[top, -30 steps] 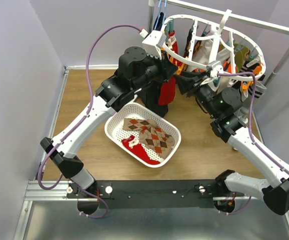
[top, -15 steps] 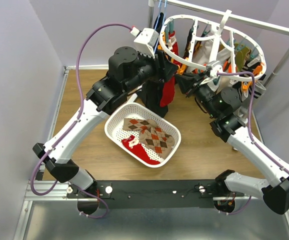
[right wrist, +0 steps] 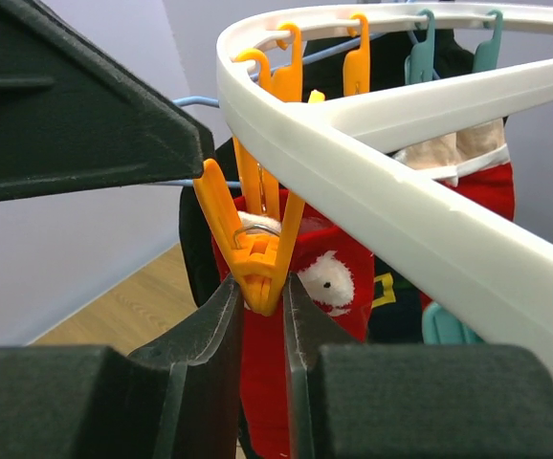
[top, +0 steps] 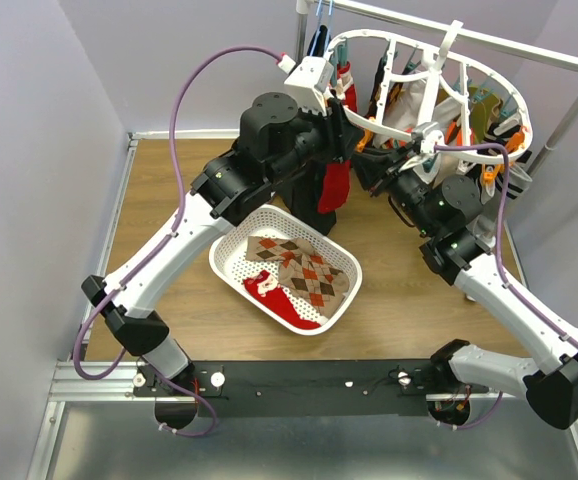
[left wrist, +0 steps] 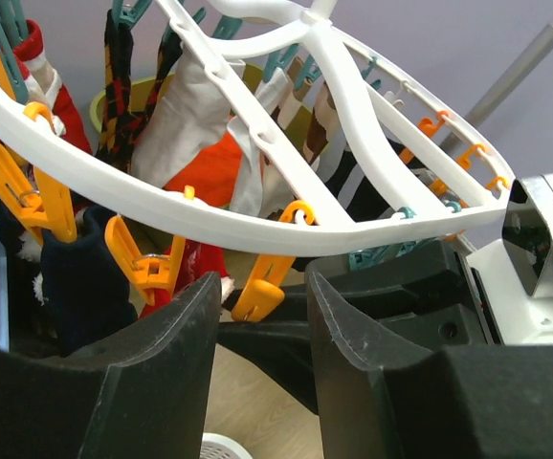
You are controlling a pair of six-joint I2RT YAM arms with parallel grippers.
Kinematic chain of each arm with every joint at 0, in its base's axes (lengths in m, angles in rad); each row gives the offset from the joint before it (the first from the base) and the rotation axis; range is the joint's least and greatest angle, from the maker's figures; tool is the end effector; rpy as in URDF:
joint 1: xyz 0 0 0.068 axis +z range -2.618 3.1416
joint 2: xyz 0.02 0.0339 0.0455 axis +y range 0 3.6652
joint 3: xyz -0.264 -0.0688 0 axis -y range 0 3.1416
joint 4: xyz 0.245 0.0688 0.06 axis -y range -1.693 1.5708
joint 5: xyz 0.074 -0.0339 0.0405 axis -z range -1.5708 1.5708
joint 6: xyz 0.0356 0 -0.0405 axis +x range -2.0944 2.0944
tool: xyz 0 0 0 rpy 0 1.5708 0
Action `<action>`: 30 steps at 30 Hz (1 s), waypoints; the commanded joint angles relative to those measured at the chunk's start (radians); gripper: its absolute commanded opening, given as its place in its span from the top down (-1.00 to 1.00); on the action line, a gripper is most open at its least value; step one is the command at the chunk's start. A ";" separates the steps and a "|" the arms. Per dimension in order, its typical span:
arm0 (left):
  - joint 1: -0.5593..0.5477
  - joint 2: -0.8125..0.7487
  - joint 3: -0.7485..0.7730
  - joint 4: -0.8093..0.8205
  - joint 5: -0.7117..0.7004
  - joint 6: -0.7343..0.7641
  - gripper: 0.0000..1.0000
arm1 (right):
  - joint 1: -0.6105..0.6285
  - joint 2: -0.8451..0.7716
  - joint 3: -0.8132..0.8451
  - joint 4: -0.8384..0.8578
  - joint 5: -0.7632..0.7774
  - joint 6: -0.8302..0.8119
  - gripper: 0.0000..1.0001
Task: Clip the socks to the hanger
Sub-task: Open the clamp at the hanger.
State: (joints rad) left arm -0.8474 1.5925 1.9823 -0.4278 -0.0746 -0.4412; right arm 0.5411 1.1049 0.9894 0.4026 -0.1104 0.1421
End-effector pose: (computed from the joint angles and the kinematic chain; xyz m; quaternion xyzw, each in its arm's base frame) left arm 0.2264 -0.2523 0.5219 0.1199 0.7103 -0.3948 0.5703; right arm 0.2179 0.1355 0.4117 -0.1618 0.5772 0.2990 0.7425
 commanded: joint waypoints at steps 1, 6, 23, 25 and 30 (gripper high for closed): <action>-0.013 0.021 0.041 -0.022 -0.042 0.013 0.01 | -0.006 -0.020 -0.032 0.008 -0.015 0.039 0.63; -0.016 0.035 0.033 -0.028 -0.079 0.021 0.13 | -0.006 -0.023 -0.043 0.002 -0.009 0.044 0.63; -0.007 0.130 0.162 -0.135 -0.137 0.101 0.57 | -0.006 -0.036 -0.073 0.019 -0.032 0.082 0.33; 0.008 0.133 0.164 -0.137 -0.126 0.105 0.66 | -0.006 -0.048 -0.089 0.033 -0.031 0.112 0.19; 0.054 0.136 0.162 -0.141 -0.045 0.105 0.72 | -0.006 -0.094 -0.190 0.140 -0.002 0.209 0.00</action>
State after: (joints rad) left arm -0.8349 1.7172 2.1269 -0.5419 -0.1665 -0.3607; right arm 0.5358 1.0527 0.8825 0.4278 -0.1177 0.2478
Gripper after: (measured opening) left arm 0.154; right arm 0.463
